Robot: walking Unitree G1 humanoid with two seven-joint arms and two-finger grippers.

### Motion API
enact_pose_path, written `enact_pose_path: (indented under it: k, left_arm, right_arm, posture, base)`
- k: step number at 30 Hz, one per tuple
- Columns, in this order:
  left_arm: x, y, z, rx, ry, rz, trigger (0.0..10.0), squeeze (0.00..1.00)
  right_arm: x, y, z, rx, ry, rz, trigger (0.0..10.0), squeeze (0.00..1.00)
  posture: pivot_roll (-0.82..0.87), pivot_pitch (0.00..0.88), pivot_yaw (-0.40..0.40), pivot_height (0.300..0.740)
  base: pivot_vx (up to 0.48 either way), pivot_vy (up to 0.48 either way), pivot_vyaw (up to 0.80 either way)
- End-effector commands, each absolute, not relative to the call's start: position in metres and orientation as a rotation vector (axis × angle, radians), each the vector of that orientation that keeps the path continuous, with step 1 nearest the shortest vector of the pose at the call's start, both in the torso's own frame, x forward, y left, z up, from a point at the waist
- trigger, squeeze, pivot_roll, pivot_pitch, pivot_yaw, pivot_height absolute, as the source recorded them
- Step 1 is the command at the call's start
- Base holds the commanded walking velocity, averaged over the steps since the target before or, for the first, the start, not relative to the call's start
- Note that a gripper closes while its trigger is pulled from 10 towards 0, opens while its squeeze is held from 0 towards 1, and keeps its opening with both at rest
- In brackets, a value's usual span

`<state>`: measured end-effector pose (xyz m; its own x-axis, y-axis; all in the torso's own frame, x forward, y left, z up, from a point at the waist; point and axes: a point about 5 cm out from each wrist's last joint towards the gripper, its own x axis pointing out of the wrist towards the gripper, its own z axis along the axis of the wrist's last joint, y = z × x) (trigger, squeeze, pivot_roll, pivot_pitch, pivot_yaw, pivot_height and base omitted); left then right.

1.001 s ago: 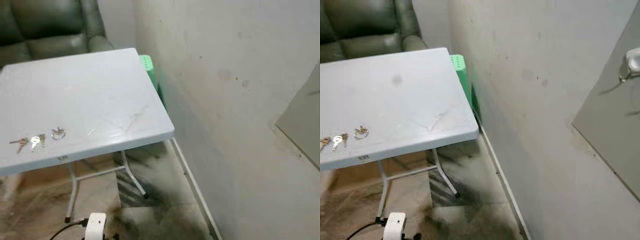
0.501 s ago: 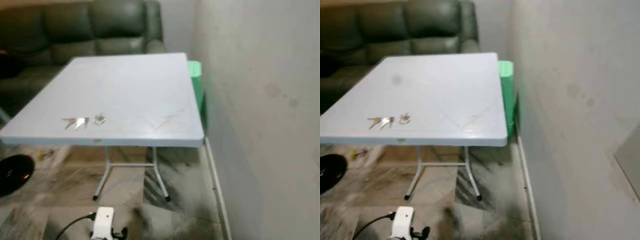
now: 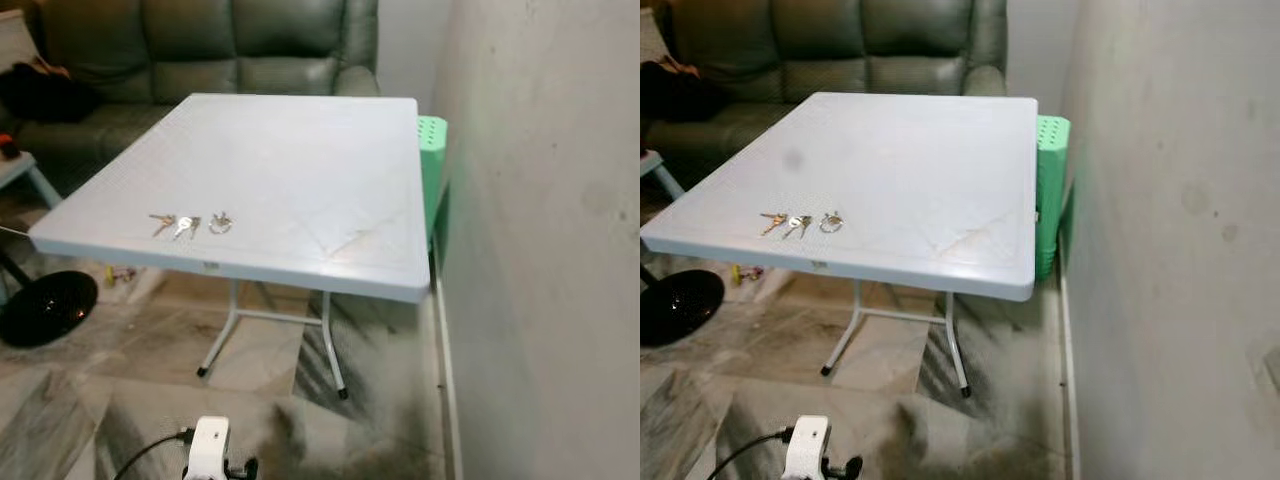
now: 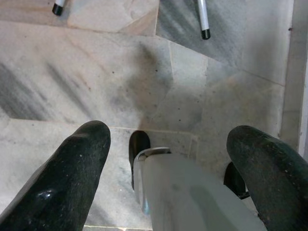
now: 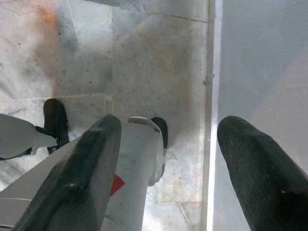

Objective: Hang keys on a hook

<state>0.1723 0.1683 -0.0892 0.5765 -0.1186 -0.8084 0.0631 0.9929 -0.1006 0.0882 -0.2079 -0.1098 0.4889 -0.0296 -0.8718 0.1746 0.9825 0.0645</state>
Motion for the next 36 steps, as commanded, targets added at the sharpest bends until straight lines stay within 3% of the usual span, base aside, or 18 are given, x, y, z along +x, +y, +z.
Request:
enact_pose_path:
  k: [1,36]
  left_arm:
    - [0.1717,0.1768,-0.089,-0.055,0.956,-0.08,10.0,0.0]
    - [0.1702,0.1726,-0.09,-0.047,0.96,-0.096,10.0,0.0]
  right_arm:
    - [0.0873,-0.2023,-0.111,0.169,1.061,-0.118,10.0,0.0]
    - [0.0866,-0.2016,-0.1108,0.161,1.055,-0.099,10.0,0.0]
  posture:
    - [0.09,0.021,0.014,0.74]
    - [0.09,0.0,0.007,0.74]
  base:
    - [0.0,0.409,0.0]
    - [0.0,0.48,0.0]
